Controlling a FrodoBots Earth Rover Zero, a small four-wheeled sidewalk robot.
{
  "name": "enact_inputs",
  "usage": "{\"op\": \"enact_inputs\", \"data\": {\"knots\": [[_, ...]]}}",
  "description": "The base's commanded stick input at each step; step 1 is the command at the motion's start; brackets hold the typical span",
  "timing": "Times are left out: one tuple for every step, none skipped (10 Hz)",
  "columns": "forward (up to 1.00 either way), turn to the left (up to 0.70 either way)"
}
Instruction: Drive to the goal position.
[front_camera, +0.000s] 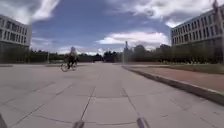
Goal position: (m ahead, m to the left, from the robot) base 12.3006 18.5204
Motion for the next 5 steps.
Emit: {"op": "enact_inputs", "data": {"knots": [[0.70, 0.00], [0.70, 0.00], [0.70, 0.00], [0.70, 0.00], [0.70, 0.00]]}}
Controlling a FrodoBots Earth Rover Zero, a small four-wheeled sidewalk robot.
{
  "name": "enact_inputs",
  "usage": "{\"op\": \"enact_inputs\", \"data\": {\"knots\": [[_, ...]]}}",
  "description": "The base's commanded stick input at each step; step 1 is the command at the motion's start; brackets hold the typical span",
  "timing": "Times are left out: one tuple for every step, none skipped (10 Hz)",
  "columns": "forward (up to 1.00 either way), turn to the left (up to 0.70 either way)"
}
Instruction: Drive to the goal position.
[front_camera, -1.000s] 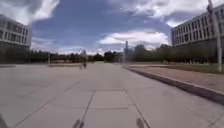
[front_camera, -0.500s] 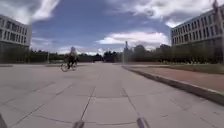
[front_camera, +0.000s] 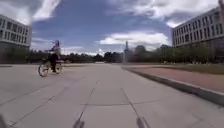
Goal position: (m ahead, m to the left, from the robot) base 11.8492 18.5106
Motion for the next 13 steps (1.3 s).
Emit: {"op": "enact_inputs", "data": {"knots": [[0.70, 0.00], [0.70, 0.00], [0.70, 0.04], [0.70, 0.13], [0.70, 0.25], [0.70, 0.33], [0.70, 0.35], [0.70, 0.35], [0.70, 0.35], [0.70, 0.35], [0.70, 0.35], [0.70, 0.35], [0.70, 0.35]]}}
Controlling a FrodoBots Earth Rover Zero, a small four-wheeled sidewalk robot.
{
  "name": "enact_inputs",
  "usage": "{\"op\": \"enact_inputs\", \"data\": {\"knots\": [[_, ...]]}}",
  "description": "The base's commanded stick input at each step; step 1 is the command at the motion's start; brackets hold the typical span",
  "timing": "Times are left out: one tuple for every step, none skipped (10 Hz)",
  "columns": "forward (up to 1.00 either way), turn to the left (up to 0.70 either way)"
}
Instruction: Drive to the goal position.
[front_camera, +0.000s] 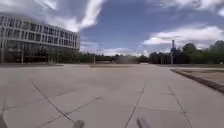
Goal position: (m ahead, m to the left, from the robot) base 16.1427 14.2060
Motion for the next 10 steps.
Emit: {"op": "enact_inputs", "data": {"knots": [[0.70, 0.35], [0.70, 0.35], [0.70, 0.35], [0.70, 0.30], [0.70, 0.03], [0.70, 0.00], [0.70, 0.00], [0.70, 0.00], [0.70, 0.00], [0.70, 0.00]]}}
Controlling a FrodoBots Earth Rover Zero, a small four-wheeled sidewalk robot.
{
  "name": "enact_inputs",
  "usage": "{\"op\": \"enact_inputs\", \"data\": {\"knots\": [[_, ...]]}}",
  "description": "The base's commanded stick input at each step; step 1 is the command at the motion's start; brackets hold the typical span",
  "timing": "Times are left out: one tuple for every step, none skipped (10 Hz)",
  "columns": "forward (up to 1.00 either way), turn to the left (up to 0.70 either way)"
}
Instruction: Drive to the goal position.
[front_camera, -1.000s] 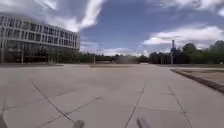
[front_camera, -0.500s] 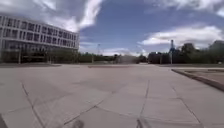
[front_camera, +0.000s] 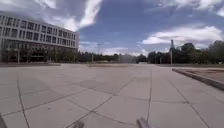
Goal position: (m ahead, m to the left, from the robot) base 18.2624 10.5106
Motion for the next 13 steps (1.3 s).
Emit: {"op": "enact_inputs", "data": {"knots": [[0.70, 0.00], [0.70, 0.00], [0.70, 0.00], [0.70, 0.00], [0.70, 0.00], [0.77, 0.00], [0.85, 0.00], [0.85, 0.00], [0.87, 0.00], [1.00, 0.00], [1.00, 0.17], [1.00, 0.40], [1.00, 0.40]]}}
